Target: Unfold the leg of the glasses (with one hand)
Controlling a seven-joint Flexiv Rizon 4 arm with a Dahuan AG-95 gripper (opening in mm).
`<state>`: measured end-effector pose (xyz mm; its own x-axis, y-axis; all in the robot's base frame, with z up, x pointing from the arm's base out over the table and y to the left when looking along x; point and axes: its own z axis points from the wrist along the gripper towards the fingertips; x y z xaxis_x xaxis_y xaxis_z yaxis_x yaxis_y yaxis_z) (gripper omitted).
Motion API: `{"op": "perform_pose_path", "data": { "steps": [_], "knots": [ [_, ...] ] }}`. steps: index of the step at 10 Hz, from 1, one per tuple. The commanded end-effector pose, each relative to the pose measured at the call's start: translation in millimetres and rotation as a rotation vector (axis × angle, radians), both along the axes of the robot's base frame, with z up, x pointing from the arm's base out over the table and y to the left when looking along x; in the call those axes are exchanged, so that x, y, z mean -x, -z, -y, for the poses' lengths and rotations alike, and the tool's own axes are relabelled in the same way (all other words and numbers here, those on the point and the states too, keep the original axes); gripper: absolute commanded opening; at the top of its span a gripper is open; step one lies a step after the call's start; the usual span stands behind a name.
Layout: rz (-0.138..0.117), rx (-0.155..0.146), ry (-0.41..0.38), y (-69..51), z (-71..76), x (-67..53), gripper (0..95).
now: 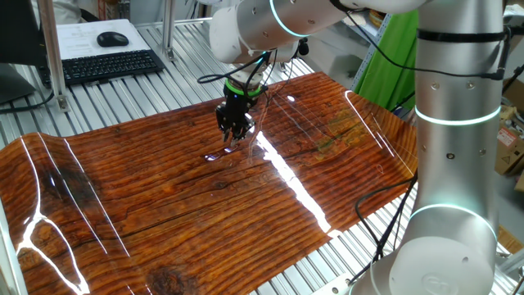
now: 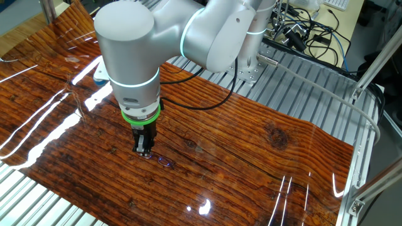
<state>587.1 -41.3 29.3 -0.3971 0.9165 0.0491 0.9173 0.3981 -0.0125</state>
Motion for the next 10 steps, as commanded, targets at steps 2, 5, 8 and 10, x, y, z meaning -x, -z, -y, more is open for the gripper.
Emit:
{"op": "perform_pose_path", "data": {
  "steps": [2,5,8,10],
  "knots": [
    [0.003,0.000,0.000,2.7,0.7,1.0,19.0],
    [0.006,-0.002,0.001,5.9,1.6,1.5,19.0],
    [0.020,-0.003,0.001,9.2,2.2,2.0,0.0],
    [0.026,-0.004,0.000,9.4,2.5,1.9,0.0]
  ]
}}
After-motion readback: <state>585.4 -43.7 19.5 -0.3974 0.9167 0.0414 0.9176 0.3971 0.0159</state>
